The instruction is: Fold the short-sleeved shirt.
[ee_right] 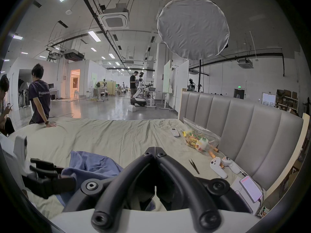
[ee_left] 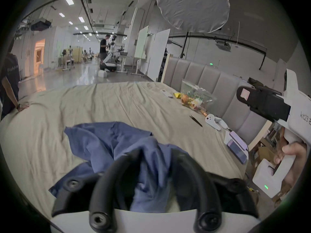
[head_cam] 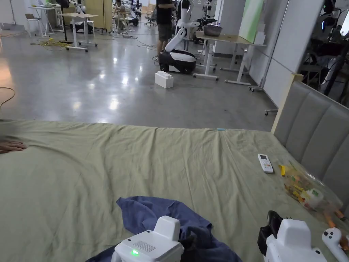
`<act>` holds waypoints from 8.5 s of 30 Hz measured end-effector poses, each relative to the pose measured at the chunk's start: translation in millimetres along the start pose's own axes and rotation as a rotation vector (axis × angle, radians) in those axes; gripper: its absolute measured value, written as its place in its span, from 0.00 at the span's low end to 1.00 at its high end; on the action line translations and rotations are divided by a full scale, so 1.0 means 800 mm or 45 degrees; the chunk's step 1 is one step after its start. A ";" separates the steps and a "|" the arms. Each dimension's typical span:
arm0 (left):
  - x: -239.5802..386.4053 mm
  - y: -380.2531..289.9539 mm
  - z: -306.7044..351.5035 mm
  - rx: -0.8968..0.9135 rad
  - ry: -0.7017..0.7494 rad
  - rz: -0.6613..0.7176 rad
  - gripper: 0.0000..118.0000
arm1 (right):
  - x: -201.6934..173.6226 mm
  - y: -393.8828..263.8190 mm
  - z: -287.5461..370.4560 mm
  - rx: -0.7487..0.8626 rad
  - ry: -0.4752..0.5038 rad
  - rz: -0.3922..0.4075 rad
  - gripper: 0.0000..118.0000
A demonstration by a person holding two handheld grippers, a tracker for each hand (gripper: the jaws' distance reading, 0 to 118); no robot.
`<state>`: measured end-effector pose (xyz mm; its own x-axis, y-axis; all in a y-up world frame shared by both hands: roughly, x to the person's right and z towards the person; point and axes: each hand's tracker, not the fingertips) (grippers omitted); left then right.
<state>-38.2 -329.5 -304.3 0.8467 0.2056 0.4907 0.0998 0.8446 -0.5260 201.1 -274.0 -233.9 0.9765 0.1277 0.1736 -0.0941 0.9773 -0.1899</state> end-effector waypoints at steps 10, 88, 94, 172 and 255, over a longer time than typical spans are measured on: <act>-0.056 0.040 0.120 0.385 0.226 -0.024 0.81 | -0.042 0.027 -0.001 0.067 0.103 0.006 0.00; -0.190 -0.024 0.108 -0.144 0.514 0.145 0.03 | 0.000 -0.070 -0.133 -0.473 0.130 0.076 0.54; -0.199 -0.034 0.121 -0.116 0.574 0.132 0.03 | -0.012 -0.138 -0.175 -0.876 0.205 0.089 0.59; -0.317 0.437 0.265 0.531 1.022 -0.058 0.03 | -0.039 0.442 -0.218 0.366 0.069 0.140 0.06; -0.127 0.017 0.243 0.569 0.878 -0.015 0.00 | -0.125 0.069 0.029 0.281 0.218 -0.012 0.00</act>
<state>-224.3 -242.8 -225.8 0.9923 -0.0317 -0.1193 0.0165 0.9919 -0.1259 94.0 -229.0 -239.5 0.9943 0.1061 0.0049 -0.1062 0.9939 0.0293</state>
